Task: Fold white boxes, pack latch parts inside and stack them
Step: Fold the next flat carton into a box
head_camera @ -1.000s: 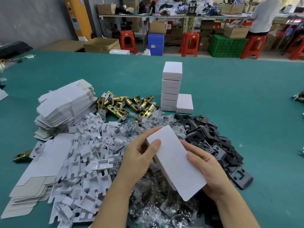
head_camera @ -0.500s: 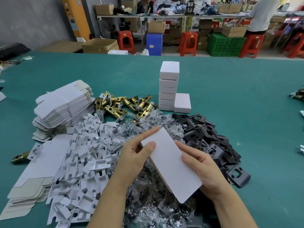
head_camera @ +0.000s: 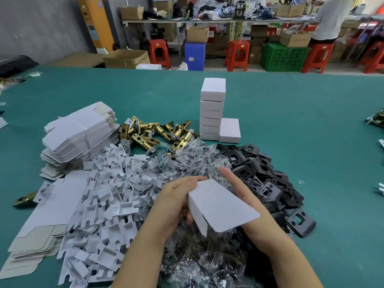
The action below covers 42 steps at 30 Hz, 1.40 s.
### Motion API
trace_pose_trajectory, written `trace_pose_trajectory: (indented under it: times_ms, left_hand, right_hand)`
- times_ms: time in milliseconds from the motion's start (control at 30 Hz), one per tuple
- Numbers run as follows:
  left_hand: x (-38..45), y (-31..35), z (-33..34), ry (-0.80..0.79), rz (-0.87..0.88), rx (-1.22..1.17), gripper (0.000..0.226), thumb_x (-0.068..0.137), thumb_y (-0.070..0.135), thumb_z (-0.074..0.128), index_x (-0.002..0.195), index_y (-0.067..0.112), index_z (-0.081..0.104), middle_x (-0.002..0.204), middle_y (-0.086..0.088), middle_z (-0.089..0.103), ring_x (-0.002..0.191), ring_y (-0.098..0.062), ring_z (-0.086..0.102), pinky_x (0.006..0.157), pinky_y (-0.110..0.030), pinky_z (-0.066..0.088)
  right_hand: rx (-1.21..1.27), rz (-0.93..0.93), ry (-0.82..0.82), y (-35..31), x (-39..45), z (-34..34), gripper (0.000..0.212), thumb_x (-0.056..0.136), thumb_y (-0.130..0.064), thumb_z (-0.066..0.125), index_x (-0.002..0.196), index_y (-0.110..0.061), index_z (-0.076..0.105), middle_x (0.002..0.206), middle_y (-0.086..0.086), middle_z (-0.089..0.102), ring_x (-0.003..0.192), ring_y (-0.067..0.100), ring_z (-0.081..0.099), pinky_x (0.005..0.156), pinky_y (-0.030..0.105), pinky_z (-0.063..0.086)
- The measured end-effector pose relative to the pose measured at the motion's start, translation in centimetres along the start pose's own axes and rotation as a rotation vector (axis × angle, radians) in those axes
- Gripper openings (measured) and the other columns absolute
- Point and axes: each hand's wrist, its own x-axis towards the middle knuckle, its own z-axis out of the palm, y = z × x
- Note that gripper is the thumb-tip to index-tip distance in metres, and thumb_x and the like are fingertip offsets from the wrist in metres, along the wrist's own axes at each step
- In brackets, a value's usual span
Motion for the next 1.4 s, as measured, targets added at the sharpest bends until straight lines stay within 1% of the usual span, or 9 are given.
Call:
trace_pose_trajectory:
  times_ms: [100,200,367,567,800,933,1100,1300,1400]
  left_hand:
    - [0.1,0.0,0.2,-0.033,-0.012,0.004,0.046,0.083,0.056,0.063,0.116,0.027,0.076,0.082,-0.025,0.071,0.056,-0.03,0.055,0.044,-0.028,0.044]
    - [-0.1,0.1,0.0,-0.047,0.006,0.001,0.05,0.086,0.07,0.057,0.12,0.037,0.072,0.075,-0.013,0.07,0.047,-0.019,0.052,0.043,-0.025,0.042]
    - [-0.5,0.6,0.0,-0.011,0.088,0.034,0.072,0.064,0.085,0.071,0.125,0.047,0.066,0.071,-0.006,0.07,0.051,-0.014,0.056,0.046,-0.021,0.046]
    - [-0.8,0.8,0.1,-0.026,0.161,0.065,0.066,0.069,0.077,0.074,0.124,0.043,0.068,0.107,-0.003,0.076,0.073,-0.025,0.07,0.067,-0.028,0.058]
    - [-0.6,0.8,0.3,-0.045,0.148,0.216,0.025,0.082,0.046,0.076,0.104,0.034,0.072,0.106,0.0,0.077,0.098,-0.017,0.073,0.076,-0.026,0.058]
    - [-0.6,0.7,0.2,-0.051,0.148,0.179,0.026,0.08,0.036,0.08,0.104,0.032,0.073,0.106,-0.001,0.077,0.097,-0.02,0.074,0.074,-0.027,0.059]
    - [-0.7,0.7,0.0,-0.055,0.149,0.219,0.029,0.077,0.043,0.081,0.103,0.034,0.071,0.102,-0.001,0.077,0.086,-0.018,0.072,0.069,-0.025,0.058]
    - [-0.3,0.4,-0.7,0.02,0.179,0.411,0.031,0.08,0.047,0.082,0.109,0.04,0.073,0.09,-0.003,0.072,0.074,-0.017,0.06,0.068,-0.037,0.055]
    - [-0.5,0.8,-0.8,0.029,0.146,0.471,0.031,0.078,0.055,0.077,0.108,0.051,0.07,0.077,0.003,0.064,0.067,-0.009,0.055,0.062,-0.025,0.049]
  right_hand:
    - [-0.156,-0.067,0.019,0.1,0.3,0.3,0.056,0.089,-0.02,0.08,0.137,-0.039,0.061,0.134,-0.004,0.067,0.114,0.006,0.066,0.09,0.023,0.055]
    - [-0.059,-0.064,0.144,0.5,0.7,0.9,0.036,0.088,-0.021,0.074,0.121,-0.009,0.068,0.097,0.011,0.076,0.073,0.016,0.069,0.062,0.032,0.056]
    - [0.058,-0.09,0.226,1.1,0.7,0.8,0.02,0.083,-0.039,0.078,0.103,-0.037,0.072,0.065,0.003,0.065,0.051,0.022,0.058,0.047,0.032,0.053]
    - [0.009,-0.165,0.292,1.3,0.7,1.5,0.047,0.066,-0.076,0.079,0.102,-0.047,0.072,0.077,0.0,0.069,0.062,0.02,0.06,0.054,0.032,0.053]
    - [-0.103,-0.19,0.277,0.5,0.6,2.1,0.023,0.089,-0.047,0.067,0.111,-0.054,0.067,0.11,-0.011,0.075,0.094,0.006,0.073,0.073,0.019,0.058]
    - [-0.011,-0.15,0.284,0.6,0.6,2.1,0.022,0.091,-0.041,0.065,0.11,-0.051,0.07,0.116,-0.006,0.074,0.101,0.018,0.073,0.082,0.039,0.063]
    - [0.154,-0.109,0.284,0.5,0.7,2.3,0.05,0.071,-0.066,0.083,0.113,-0.04,0.075,0.115,-0.001,0.076,0.102,0.015,0.073,0.08,0.025,0.059]
    - [0.208,-0.094,0.262,0.9,0.9,2.0,0.058,0.068,-0.056,0.091,0.117,-0.03,0.076,0.119,0.007,0.075,0.108,0.024,0.073,0.086,0.03,0.059]
    - [0.193,-0.074,0.263,0.9,1.0,2.1,0.048,0.073,-0.046,0.089,0.117,-0.03,0.077,0.119,0.009,0.075,0.109,0.025,0.072,0.087,0.028,0.059]
